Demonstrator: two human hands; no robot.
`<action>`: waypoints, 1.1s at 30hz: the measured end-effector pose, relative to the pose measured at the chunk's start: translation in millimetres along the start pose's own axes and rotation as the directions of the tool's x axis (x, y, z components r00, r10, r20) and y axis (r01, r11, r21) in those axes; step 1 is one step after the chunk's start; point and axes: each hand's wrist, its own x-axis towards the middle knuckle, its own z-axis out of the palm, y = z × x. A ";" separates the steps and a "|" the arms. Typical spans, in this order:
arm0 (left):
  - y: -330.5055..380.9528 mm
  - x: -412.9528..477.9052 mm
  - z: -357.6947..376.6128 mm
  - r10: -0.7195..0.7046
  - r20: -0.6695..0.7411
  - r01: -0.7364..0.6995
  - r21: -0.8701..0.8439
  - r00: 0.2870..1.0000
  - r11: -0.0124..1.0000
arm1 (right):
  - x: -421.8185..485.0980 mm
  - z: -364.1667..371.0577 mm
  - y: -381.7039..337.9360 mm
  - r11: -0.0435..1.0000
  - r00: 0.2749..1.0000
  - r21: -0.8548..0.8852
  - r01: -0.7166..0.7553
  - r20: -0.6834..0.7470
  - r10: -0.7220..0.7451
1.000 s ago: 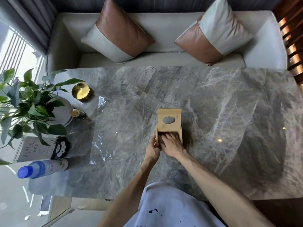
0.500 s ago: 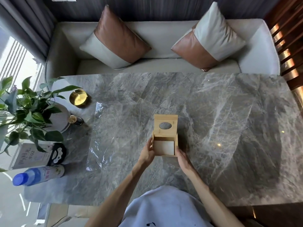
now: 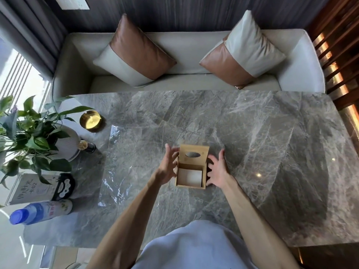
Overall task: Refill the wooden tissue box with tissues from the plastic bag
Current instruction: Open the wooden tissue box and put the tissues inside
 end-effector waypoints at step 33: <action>50.0 55.4 15.5 0.122 0.009 -0.122 0.149 0.992 0.981 | 36.9 26.0 -65.9 0.958 0.976 -0.201 0.205 -0.027 -0.215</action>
